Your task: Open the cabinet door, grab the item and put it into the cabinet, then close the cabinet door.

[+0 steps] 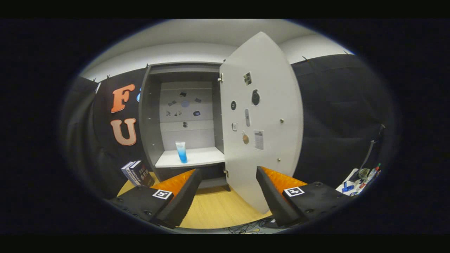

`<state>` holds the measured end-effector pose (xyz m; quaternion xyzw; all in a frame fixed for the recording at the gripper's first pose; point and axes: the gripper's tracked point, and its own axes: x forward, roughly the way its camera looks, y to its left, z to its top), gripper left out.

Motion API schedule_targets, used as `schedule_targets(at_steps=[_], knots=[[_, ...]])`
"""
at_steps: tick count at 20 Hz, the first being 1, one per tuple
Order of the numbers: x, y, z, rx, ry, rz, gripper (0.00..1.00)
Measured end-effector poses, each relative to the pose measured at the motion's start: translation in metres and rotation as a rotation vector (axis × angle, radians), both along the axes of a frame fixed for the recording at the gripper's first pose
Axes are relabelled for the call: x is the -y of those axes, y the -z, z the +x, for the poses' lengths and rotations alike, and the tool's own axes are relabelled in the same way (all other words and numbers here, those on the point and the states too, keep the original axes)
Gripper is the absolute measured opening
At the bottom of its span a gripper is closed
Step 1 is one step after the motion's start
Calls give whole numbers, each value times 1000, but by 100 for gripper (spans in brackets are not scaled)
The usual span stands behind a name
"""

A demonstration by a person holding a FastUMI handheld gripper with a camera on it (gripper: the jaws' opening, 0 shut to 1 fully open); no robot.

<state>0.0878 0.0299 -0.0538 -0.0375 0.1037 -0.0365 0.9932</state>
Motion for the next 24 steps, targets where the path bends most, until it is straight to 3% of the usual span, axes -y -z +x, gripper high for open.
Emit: schedule_targets(at_steps=[6,13,24], knots=[[87,-23,-28,14,67,-20,100],[190,-5,-7,7,147,-25,99],[212,60,50,-77,100,19,98]])
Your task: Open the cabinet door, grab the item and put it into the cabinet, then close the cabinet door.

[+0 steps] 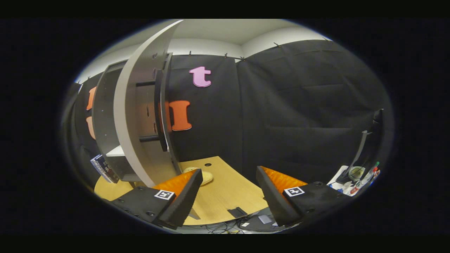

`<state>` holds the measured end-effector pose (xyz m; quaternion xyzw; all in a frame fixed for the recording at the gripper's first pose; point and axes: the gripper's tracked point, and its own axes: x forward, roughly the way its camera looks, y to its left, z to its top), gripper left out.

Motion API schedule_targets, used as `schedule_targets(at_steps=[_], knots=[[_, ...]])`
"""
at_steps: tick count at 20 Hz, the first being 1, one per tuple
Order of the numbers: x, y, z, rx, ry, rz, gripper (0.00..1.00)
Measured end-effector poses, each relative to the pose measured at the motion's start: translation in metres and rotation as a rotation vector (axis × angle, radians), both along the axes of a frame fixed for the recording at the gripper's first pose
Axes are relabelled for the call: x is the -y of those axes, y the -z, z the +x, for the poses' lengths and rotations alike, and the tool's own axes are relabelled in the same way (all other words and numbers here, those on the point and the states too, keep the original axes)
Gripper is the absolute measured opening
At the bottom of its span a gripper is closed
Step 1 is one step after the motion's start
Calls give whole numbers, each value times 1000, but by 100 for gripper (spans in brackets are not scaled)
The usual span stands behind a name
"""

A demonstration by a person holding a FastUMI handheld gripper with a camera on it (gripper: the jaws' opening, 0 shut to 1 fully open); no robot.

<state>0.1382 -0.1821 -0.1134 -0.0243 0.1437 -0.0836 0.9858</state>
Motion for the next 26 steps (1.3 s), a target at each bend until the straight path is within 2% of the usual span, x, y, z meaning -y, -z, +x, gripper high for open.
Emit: schedule_targets(at_steps=[7,16,26], knots=[[-24,21,16,-27,-85,57,98],[-35,26,18,-34,-90,97,94],[-111,37,7,-70,-181,112,94]])
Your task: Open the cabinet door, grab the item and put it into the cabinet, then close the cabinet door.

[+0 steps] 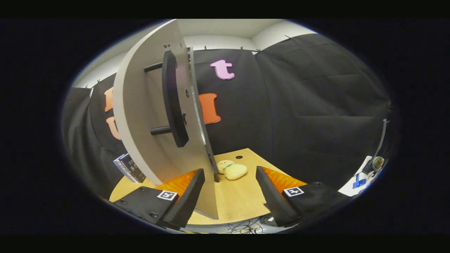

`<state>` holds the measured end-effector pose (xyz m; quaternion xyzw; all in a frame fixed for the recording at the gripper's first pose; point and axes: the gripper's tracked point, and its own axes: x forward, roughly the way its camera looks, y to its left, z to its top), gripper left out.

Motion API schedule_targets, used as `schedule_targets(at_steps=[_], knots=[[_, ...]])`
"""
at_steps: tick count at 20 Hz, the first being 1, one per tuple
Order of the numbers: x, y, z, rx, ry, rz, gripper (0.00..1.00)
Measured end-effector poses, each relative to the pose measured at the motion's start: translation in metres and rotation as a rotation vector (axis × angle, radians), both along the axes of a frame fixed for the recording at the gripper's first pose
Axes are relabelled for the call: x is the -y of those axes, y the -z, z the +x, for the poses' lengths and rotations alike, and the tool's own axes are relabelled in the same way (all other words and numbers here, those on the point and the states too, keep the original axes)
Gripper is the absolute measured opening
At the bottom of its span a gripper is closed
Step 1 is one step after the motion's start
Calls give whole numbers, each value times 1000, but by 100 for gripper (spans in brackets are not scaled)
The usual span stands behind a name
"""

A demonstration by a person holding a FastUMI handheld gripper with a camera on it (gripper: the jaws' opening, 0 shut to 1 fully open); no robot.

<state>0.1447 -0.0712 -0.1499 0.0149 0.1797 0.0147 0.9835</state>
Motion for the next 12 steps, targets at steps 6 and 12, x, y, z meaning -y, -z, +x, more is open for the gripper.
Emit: schedule_targets(at_steps=[6,12], knots=[[-49,8,-10,-14,-24,3,94],[-95,16,-11,-12,-36,-8,94]])
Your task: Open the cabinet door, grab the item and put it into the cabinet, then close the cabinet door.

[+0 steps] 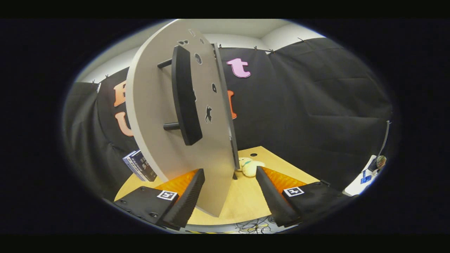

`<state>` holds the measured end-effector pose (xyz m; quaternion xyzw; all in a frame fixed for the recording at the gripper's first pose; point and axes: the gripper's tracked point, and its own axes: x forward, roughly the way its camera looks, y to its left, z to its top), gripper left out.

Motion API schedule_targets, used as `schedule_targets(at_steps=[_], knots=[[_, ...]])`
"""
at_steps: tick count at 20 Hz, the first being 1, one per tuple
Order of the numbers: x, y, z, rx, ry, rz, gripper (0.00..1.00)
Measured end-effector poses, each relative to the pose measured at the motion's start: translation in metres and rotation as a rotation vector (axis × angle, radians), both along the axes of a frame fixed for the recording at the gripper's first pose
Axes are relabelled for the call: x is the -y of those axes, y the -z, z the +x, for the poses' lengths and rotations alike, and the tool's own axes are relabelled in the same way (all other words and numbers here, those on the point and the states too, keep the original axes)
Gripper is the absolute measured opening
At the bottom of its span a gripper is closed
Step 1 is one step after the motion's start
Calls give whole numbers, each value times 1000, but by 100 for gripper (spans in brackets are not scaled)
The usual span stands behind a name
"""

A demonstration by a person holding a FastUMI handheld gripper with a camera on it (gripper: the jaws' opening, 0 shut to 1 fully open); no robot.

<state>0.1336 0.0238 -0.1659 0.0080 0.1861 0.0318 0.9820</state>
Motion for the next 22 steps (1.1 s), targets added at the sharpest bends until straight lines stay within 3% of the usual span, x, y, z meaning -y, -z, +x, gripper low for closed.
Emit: schedule_targets(at_steps=[11,16,22], knots=[[-99,25,20,-16,-82,-6,95],[-159,54,60,-34,-144,4,96],[-200,68,114,-50,-142,-47,96]])
